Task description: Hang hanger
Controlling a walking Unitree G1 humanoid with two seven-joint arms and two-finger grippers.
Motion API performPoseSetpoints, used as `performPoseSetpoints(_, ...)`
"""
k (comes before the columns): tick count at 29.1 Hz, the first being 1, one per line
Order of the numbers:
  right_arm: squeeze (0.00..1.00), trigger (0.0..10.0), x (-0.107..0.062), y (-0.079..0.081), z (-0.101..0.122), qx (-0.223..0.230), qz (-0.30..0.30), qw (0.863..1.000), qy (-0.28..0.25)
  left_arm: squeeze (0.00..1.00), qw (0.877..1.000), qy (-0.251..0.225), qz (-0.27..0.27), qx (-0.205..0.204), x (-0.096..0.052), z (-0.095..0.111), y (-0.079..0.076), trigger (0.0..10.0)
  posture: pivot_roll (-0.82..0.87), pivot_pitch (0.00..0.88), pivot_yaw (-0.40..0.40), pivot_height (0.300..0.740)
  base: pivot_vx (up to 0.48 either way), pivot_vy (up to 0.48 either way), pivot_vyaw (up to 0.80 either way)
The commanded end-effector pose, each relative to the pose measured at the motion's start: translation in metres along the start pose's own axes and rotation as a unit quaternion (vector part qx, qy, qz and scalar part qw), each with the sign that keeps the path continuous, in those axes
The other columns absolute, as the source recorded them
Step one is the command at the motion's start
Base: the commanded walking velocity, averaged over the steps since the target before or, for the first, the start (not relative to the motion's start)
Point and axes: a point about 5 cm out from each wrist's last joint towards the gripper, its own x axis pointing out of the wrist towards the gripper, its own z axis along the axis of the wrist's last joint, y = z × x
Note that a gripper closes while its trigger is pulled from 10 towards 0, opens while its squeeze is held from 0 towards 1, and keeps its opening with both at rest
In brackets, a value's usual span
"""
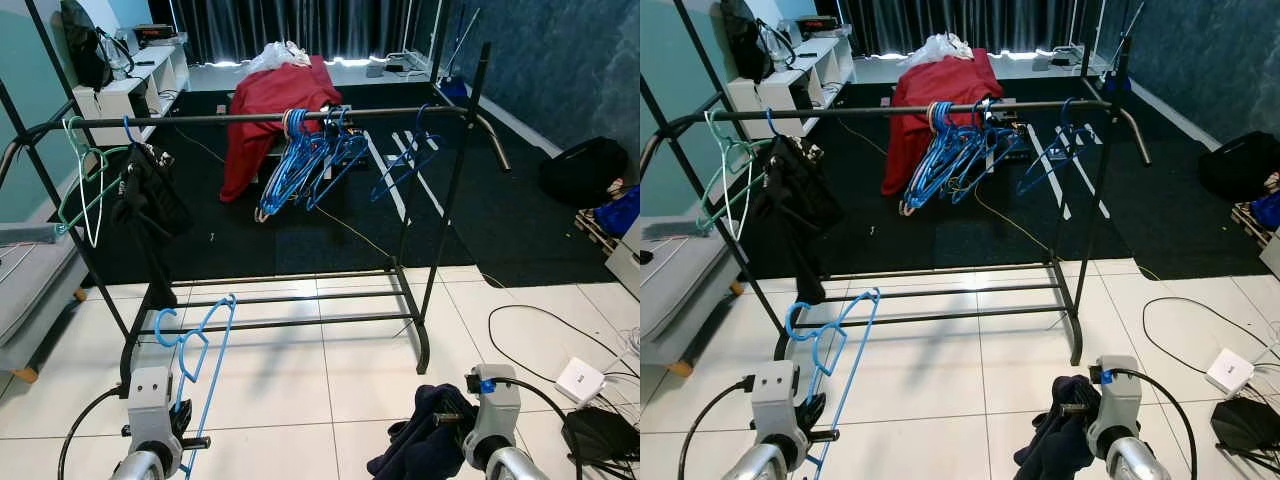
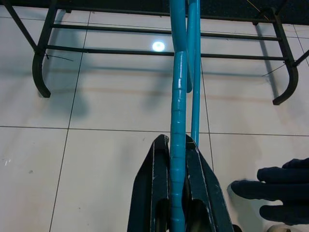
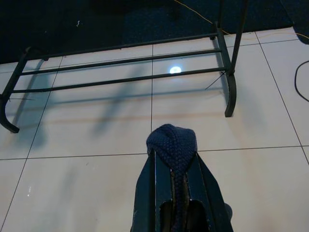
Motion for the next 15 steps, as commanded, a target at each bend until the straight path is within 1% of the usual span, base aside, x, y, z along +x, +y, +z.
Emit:
performPoseSetpoints(1,0.00,10.0,0.0013,0.0011,0.0005,0.003,0.000,1.000,-0.002,0.00,1.000,0.000,0.005,0.004,-0.0006,0.0006,0.0062,10.0,0.02,0.028,0.012,0.735,0.000,0.000,0.00)
performPoseSetpoints(15,0.00,10.0,0.0015,0.0014,-0.0002,0.002,0.000,1.000,-0.001,0.00,1.000,0.001,0.005,0.004,-0.0004,-0.0001,0.0066,10.0,0.02,0.017,0.015,0.735,0.000,0.000,0.00)
